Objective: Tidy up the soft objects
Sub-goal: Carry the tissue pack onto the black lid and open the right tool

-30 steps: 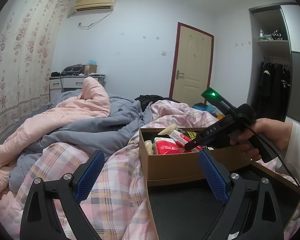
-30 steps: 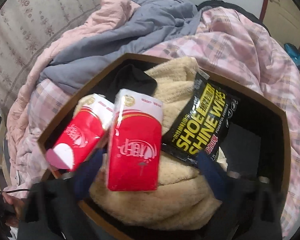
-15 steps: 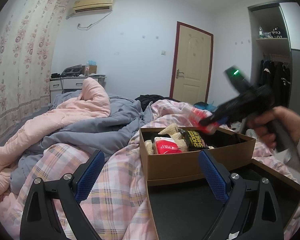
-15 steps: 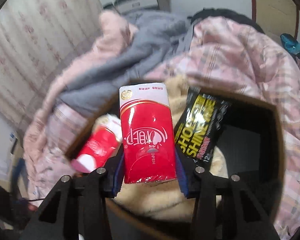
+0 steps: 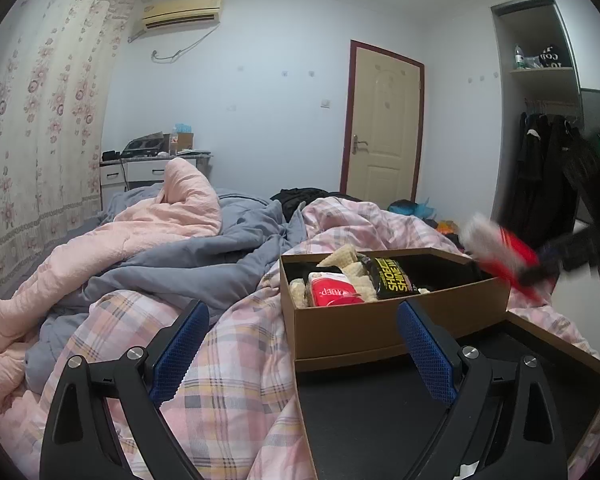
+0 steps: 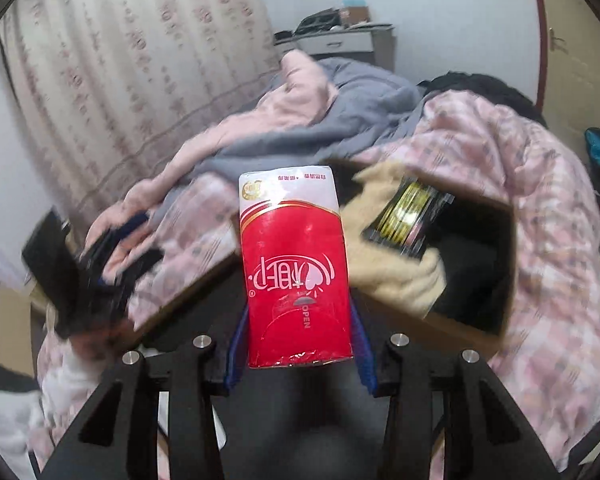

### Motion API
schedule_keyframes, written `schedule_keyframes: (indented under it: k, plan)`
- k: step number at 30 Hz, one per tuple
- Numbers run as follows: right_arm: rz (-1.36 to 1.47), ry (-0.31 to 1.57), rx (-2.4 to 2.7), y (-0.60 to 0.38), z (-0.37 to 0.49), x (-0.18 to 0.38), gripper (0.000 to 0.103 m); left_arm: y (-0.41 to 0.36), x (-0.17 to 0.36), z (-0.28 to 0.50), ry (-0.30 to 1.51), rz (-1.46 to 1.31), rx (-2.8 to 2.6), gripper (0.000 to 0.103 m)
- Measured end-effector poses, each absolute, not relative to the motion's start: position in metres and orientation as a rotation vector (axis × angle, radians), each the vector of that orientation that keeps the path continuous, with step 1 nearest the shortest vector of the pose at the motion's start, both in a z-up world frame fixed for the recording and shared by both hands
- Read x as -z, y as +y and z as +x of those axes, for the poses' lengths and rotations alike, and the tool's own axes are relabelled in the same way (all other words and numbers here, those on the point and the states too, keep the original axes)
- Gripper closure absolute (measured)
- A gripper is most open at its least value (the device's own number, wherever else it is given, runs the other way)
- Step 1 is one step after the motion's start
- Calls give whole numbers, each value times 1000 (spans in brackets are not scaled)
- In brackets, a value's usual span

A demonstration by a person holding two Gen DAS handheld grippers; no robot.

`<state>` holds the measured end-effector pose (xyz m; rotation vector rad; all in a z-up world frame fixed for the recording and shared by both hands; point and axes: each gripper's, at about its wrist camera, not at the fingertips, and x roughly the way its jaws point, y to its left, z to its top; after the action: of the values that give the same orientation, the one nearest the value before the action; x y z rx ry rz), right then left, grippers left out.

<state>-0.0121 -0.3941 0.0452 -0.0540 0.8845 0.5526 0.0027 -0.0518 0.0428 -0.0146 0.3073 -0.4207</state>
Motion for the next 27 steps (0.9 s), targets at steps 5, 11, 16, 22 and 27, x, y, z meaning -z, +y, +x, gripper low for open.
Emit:
schedule_keyframes:
  k: [5,11,16,22,27]
  plan:
    - [-89,945,-546,-391,-11,-7,62,-53,-42,3,311,-12,422,9]
    - [-124,1008,-532,-391,-9,17,62,-54,-41,4,319,-11,430,9]
    - [-192,1022,-527,-381,-11,19,62,-57,-40,2,312,16,425,9]
    - [-230,1043,-517,-378,-13,27,62,-55,-40,3,316,3,428,9]
    - [-239,1054,-522,-376,-15,32,62,-55,-40,3,315,8,427,9]
